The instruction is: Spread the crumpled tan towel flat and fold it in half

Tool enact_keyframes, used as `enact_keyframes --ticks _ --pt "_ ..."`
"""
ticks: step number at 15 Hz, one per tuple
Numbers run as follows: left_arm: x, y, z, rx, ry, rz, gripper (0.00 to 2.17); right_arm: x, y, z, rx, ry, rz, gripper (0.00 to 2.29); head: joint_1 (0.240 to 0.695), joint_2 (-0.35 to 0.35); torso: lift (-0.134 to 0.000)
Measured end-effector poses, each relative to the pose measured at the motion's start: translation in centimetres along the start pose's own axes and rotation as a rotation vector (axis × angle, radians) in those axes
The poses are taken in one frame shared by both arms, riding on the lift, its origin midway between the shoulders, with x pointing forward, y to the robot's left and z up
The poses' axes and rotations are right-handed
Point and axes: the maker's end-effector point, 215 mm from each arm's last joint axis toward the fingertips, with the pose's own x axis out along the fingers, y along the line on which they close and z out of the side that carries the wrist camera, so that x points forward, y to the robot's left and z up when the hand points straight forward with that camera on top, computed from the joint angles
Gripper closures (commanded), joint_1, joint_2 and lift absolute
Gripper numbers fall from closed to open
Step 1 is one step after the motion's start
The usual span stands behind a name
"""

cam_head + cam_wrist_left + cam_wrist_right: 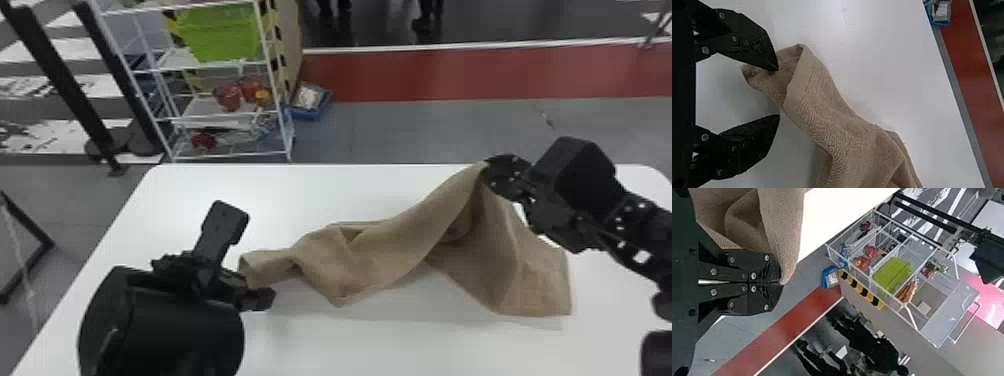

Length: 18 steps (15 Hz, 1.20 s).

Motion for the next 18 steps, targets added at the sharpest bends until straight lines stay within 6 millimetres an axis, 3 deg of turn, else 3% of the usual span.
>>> enact_keyframes --ticks 1,6,8,10,13,15,18 --pt "0.0 0.2 0.1 -0.002 -0.001 0.004 1.03 0.0 0.0 0.1 -0.001 -0.001 0.000 1.44 0.695 0.131 -0.123" --pt "-0.7 0.2 0.9 -0.017 -0.024 -0.035 1.06 0.0 -0.5 0.0 -0.001 0.000 -0.008 1.44 0.695 0.125 -0.123" --pt "-2.7 -0.3 2.2 -0.038 -0.073 -0.107 1.06 -0.2 -1.3 -0.4 0.004 0.006 -0.023 1.44 0.695 0.110 -0.123" --pt "-6.8 0.3 4.6 -0.061 -0.175 -0.170 1.06 -0.7 -3.3 -1.2 0.028 0.018 -0.055 1.44 0.695 0.090 -0.123" --pt "-13.2 3.9 8.6 -0.087 -0.333 -0.148 1.06 -1.4 -5.5 -2.3 0.049 0.033 -0.088 1.44 0.695 0.079 -0.123" --pt "-15.3 6.7 9.9 -0.110 -0.381 -0.091 1.05 -1.7 -6.5 -2.5 0.037 0.036 -0.103 1.44 0.685 0.099 -0.123" --pt "-16.3 9.9 11.2 -0.146 -0.425 -0.020 1.05 -2.1 -8.9 -2.7 0.022 0.040 -0.158 1.44 0.653 0.106 -0.123"
